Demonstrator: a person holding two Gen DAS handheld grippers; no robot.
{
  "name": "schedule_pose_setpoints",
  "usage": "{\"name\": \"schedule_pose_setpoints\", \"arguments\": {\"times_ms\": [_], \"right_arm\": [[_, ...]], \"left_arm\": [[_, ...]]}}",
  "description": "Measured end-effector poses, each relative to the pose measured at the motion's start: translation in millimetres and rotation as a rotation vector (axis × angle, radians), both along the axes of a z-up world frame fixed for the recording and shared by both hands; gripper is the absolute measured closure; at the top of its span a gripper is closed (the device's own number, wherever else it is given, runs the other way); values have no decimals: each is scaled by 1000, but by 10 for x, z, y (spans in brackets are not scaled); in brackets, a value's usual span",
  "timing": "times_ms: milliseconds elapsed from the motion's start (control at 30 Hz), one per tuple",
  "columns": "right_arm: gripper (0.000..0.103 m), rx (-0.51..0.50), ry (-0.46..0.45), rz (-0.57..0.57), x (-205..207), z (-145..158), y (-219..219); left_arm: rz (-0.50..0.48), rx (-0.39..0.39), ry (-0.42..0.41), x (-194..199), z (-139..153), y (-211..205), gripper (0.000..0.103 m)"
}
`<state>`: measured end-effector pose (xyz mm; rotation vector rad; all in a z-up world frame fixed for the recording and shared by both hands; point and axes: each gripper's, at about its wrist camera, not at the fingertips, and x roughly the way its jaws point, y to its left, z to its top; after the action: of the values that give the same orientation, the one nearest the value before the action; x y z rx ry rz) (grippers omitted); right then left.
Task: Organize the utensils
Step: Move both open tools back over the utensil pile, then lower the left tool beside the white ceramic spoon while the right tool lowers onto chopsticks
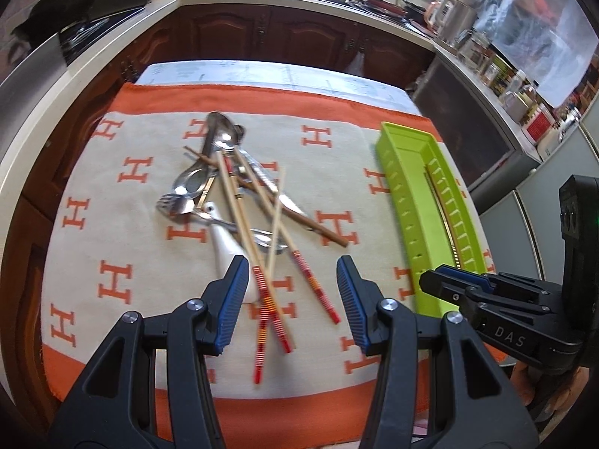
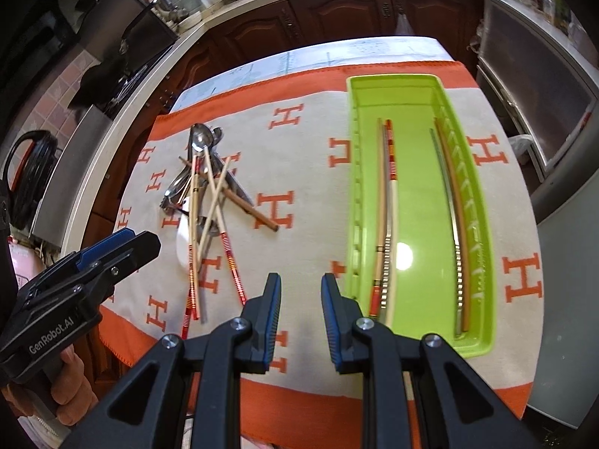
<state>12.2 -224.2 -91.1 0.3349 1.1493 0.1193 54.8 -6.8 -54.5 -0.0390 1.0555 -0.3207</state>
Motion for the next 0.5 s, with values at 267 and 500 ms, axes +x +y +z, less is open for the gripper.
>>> {"name": "schedule_pose_setpoints", "arguments": {"times_ms": [267,500], "right_arm": [[81,-4,24,44,178,-39,367],[81,-3,47,103,370,-107,671]], "left_arm": [[72,15,17,107,-147,433,57],[120,21,49,196,-289,650,57]]}}
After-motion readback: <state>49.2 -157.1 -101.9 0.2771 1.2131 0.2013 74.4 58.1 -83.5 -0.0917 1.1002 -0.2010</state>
